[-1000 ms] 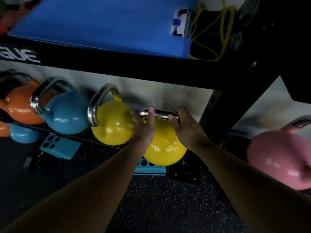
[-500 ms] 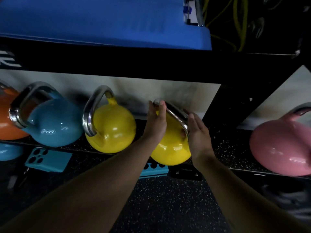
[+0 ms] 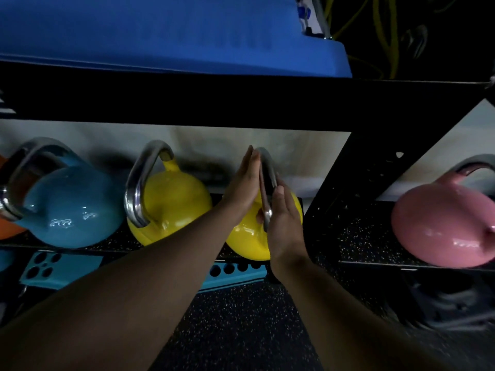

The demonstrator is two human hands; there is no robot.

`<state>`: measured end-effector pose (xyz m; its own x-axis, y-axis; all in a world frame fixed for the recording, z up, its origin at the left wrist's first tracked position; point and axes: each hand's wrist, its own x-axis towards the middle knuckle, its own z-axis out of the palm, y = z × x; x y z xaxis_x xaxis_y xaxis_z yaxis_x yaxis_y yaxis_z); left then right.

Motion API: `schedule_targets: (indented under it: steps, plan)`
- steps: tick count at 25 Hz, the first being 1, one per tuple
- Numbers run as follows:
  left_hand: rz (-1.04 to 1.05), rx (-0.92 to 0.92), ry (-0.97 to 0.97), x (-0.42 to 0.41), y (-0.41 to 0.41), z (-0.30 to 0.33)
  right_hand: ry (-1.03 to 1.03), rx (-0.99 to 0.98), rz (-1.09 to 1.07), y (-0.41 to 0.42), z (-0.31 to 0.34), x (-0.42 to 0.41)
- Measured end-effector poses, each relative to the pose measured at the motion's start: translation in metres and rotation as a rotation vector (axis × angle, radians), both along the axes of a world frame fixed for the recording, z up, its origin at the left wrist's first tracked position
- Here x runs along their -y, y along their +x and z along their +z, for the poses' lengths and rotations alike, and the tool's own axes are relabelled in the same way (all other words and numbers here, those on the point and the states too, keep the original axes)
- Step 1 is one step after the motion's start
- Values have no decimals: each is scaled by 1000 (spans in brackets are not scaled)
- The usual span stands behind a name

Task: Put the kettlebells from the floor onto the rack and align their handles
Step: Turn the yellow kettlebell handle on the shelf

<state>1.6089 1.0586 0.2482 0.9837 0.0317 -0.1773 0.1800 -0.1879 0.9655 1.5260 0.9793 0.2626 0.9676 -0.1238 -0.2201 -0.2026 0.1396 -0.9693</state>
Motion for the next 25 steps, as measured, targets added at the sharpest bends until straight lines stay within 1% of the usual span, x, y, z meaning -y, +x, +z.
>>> schedule_targets:
  steps: [2,5,10,15,18,21,25]
  plan:
    - [-49,18,-5,0,1,2,5,5,-36,-2,-4,-7]
    - [-86,27,-23,-1,5,6,35,2,-31,-3,-3,-9]
    - [-143,33,26,-9,26,12,106,16,-5,13,-3,-20]
    - [-82,82,-29,-4,7,5,178,30,-22,5,-10,-5]
    - [-55,77,-65,-2,9,7,220,32,-25,9,-13,-5]
    - [-41,91,-59,0,8,5,260,41,-22,11,-17,-3]
    - [-58,91,-2,-4,10,2,242,52,-15,11,-20,-2]
